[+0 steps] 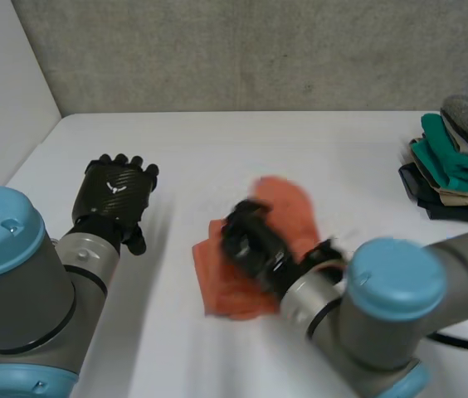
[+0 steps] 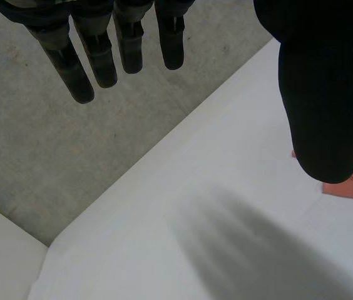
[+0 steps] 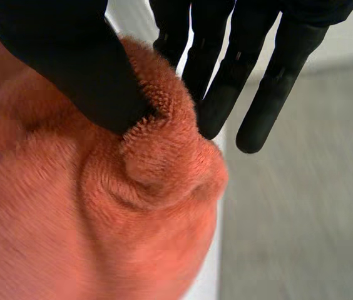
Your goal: Fold the laundry.
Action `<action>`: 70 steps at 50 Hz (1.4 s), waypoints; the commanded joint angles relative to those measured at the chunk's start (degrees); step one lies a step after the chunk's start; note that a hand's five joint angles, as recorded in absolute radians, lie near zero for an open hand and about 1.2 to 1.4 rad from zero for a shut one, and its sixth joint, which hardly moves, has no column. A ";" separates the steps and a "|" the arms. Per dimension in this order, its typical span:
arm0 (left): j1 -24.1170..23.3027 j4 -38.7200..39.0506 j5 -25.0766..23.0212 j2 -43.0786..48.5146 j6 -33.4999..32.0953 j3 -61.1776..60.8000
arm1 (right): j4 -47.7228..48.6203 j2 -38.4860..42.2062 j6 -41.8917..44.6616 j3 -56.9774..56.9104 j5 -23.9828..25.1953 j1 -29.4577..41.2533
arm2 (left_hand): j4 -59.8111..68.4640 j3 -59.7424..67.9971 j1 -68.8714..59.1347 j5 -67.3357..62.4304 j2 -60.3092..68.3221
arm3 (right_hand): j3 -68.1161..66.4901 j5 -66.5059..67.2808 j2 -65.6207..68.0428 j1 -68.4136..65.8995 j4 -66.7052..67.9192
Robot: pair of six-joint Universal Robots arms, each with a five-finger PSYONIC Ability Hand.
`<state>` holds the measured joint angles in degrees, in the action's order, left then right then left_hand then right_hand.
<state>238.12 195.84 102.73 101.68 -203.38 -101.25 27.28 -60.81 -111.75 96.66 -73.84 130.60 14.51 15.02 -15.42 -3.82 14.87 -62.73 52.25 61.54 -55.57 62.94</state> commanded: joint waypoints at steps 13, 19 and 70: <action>-5.11 3.32 -4.03 8.53 6.41 12.12 | -3.27 -17.67 -53.69 5.65 0.01 -11.76 | -1.10 -1.61 2.01 0.41 -1.46 | 52.73 -52.25 -51.54 45.57 -52.94; -9.07 3.32 -9.30 14.41 11.68 19.76 | -15.84 -20.75 -66.40 2.31 0.54 -19.32 | -0.09 -0.60 1.00 -0.60 -0.45 | 52.73 -52.25 -51.54 45.57 -52.94; -12.59 -13.99 0.81 12.67 6.06 23.64 | -17.27 -10.46 -49.62 -3.42 -6.23 -10.64 | -3.29 -3.80 4.20 2.60 -3.65 | 52.73 -52.25 -51.54 45.57 -52.94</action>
<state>225.09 181.64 107.48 121.06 -197.56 -76.21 1.01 -63.52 -161.68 83.82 -80.24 118.00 12.70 13.25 -13.36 -2.46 13.04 -11.27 2.27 9.13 -9.15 11.66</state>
